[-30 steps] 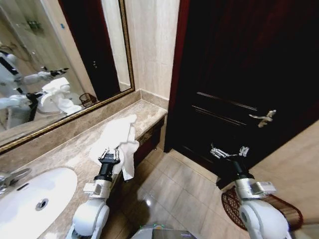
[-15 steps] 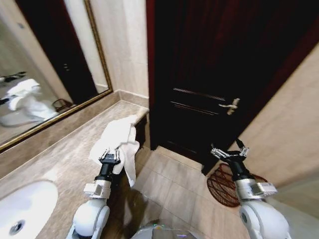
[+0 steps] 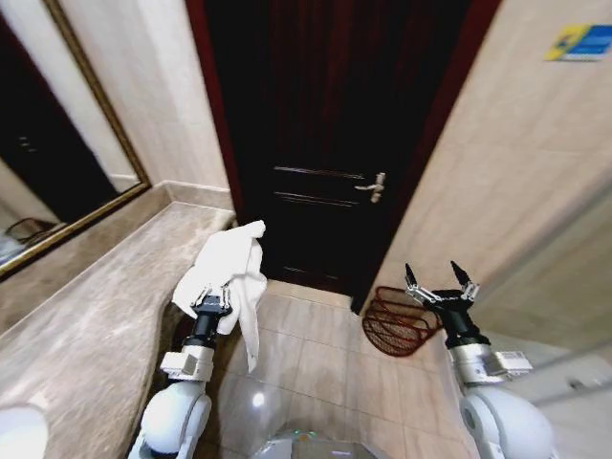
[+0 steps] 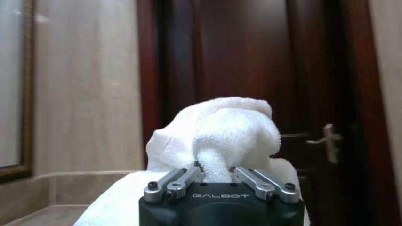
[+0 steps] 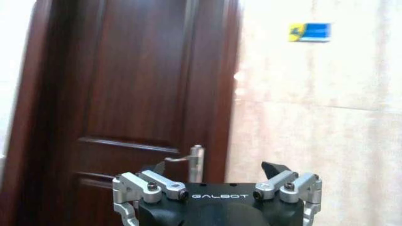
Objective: Discard the used towel into the hamper.
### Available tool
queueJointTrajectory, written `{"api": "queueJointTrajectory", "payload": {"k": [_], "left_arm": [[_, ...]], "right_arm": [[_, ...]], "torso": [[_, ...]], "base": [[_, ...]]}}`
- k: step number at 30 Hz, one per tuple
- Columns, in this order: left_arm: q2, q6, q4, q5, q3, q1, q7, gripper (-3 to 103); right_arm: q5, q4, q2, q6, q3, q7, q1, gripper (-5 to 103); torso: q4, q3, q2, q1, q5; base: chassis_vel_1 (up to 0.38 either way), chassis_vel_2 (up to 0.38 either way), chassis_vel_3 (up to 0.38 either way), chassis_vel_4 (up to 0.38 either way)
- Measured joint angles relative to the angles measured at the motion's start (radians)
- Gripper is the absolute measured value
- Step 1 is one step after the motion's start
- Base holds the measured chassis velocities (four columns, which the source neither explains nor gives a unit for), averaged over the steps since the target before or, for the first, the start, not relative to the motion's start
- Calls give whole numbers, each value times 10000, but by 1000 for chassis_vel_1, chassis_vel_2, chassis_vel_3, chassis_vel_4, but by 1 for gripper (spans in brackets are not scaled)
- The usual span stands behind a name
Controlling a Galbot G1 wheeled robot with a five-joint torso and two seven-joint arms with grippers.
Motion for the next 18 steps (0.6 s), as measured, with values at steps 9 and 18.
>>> {"api": "queueJointTrajectory", "payload": {"k": [9,18], "left_arm": [[-12,-6,88,-29,24,-17,10,12],[2,-5,189,-105,14,-41,11,12]], "right_arm": [[1,-41,128,28,-19,246,4,100],[11,-663,222,-35,543,415,-94,100]], "torso": [[1,0,0,0,0],[1,0,0,1,1]], "base": [[-115,-136,-138,-114],[-131,-115,-120,-122]]}}
